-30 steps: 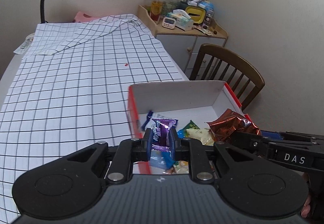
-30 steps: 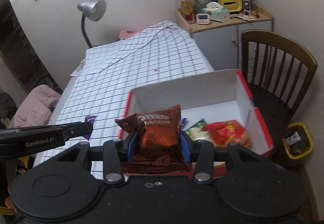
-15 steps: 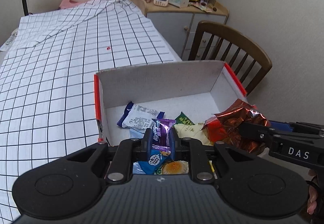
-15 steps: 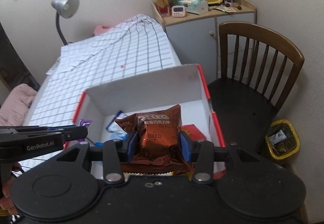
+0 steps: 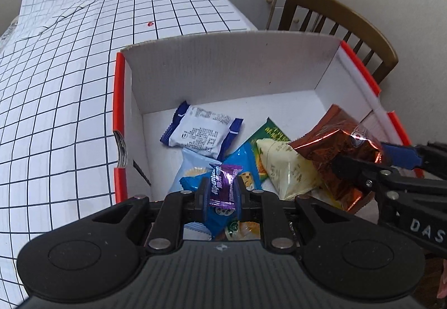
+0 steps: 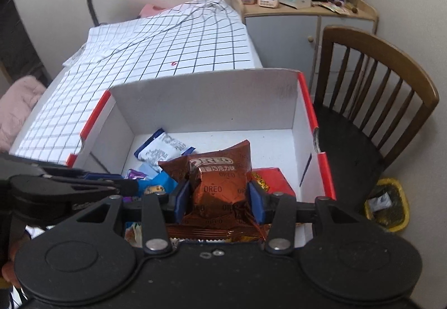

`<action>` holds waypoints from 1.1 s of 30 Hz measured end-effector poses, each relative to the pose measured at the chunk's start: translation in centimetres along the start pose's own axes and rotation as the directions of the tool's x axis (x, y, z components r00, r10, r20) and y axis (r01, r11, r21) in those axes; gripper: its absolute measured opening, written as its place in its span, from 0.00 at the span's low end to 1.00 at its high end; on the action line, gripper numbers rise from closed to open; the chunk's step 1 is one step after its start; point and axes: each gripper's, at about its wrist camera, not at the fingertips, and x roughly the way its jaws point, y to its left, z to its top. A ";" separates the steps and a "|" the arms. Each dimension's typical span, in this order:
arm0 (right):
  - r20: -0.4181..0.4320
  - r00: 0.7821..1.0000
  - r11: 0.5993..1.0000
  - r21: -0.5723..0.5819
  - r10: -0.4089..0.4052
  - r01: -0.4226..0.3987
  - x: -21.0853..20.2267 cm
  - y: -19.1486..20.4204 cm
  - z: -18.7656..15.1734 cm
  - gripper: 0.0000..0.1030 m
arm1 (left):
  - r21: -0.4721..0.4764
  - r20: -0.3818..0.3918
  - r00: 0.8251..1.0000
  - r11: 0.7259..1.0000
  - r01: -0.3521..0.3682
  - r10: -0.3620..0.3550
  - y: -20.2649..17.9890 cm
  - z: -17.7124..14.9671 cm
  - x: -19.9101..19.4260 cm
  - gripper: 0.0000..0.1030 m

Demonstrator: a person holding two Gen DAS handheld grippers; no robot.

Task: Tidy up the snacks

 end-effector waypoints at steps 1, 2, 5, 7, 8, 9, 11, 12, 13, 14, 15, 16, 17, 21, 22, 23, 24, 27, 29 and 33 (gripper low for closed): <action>0.001 1.000 1.000 -0.010 -0.003 0.003 0.0 0.2 -0.1 0.45 | 0.004 -0.002 1.000 1.000 -0.003 0.003 -0.1 -0.1 0.2 0.16; -0.001 1.000 1.000 -0.013 -0.004 0.004 0.0 0.3 -0.2 0.45 | 0.009 0.000 1.000 1.000 -0.008 0.008 -0.1 0.0 0.3 0.16; -0.005 1.000 1.000 0.002 0.005 -0.005 0.0 0.3 -0.1 0.46 | 0.018 0.004 1.000 1.000 -0.011 0.011 -0.2 0.0 0.3 0.16; -0.005 1.000 1.000 0.005 0.007 -0.007 -0.1 0.3 -0.1 0.52 | 0.021 0.008 1.000 1.000 -0.010 0.010 -0.3 0.0 0.3 0.16; -0.005 1.000 1.000 0.005 0.004 -0.004 -0.2 0.4 -0.1 0.57 | 0.022 0.011 1.000 1.000 -0.011 0.011 -0.3 0.0 0.3 0.16; -0.004 1.000 1.000 0.004 0.005 -0.005 -0.3 0.4 -0.2 0.61 | 0.021 0.014 1.000 1.000 -0.013 0.013 -0.3 0.0 0.2 0.17; 0.002 1.000 1.000 0.002 0.009 -0.009 -0.5 0.5 -0.2 0.63 | 0.020 0.023 1.000 1.000 -0.012 0.011 -0.3 -0.2 -0.1 0.17; 0.004 1.000 1.000 0.000 0.009 -0.009 -0.5 0.5 -0.2 0.64 | 0.019 0.029 1.000 1.000 -0.008 0.007 -0.3 -0.3 -0.3 0.17; 0.006 1.000 1.000 0.000 0.012 -0.012 -0.6 0.5 -0.3 0.65 | 0.018 0.033 0.999 1.000 -0.005 0.004 -0.3 -0.4 -0.5 0.17; 0.008 1.000 1.000 0.002 0.016 -0.016 -0.8 0.6 -0.3 0.66 | 0.017 0.038 0.999 1.000 -0.001 0.001 -0.2 -0.5 -0.8 0.17; 0.010 1.000 1.000 0.004 0.019 -0.019 -0.9 0.6 -0.3 0.67 | 0.015 0.044 0.999 1.000 0.001 -0.002 -0.2 -0.6 -1.1 0.19; 0.014 1.000 1.000 0.007 0.020 -0.020 -1.1 0.6 -0.3 0.68 | 0.014 0.049 0.999 1.000 0.004 -0.005 -0.1 -0.7 -1.3 0.21; 0.019 1.000 1.000 0.009 0.022 -0.022 -1.3 0.6 -0.4 0.70 | 0.011 0.054 0.998 1.000 0.011 -0.012 0.0 -0.8 -1.6 0.23; 0.041 0.999 0.999 0.017 0.033 -0.034 -2.4 0.8 -0.5 0.74 | 0.005 0.080 0.996 0.999 0.032 -0.032 0.4 -1.1 -3.1 0.26; 0.046 0.998 0.999 0.020 0.038 -0.039 -2.7 0.9 -0.5 0.75 | 0.007 0.086 0.996 0.999 0.034 -0.035 0.4 -1.2 -3.4 0.26; 0.052 0.998 0.999 0.024 0.041 -0.042 -3.0 1.0 -0.5 0.76 | 0.009 0.093 0.995 0.999 0.038 -0.038 0.5 -1.3 -3.9 0.26; 0.059 0.997 0.999 0.029 0.043 -0.045 -3.3 1.0 -0.6 0.77 | 0.011 0.103 0.994 0.999 0.042 -0.043 0.6 -1.4 -4.4 0.27; 0.080 0.996 0.998 0.045 0.050 -0.054 -4.4 1.2 -0.6 0.78 | 0.012 0.130 0.990 0.998 0.056 -0.057 1.0 -1.9 -5.8 0.30; 0.096 0.994 0.997 0.050 0.060 -0.065 -5.1 1.4 -0.7 0.79 | 0.011 0.151 0.986 0.998 0.069 -0.070 1.2 -2.2 -6.8 0.44; 0.133 0.988 0.995 0.050 0.079 -0.086 -6.6 1.9 -0.9 0.81 | 0.008 0.203 0.976 0.996 0.084 -0.083 1.7 -2.8 -8.9 0.63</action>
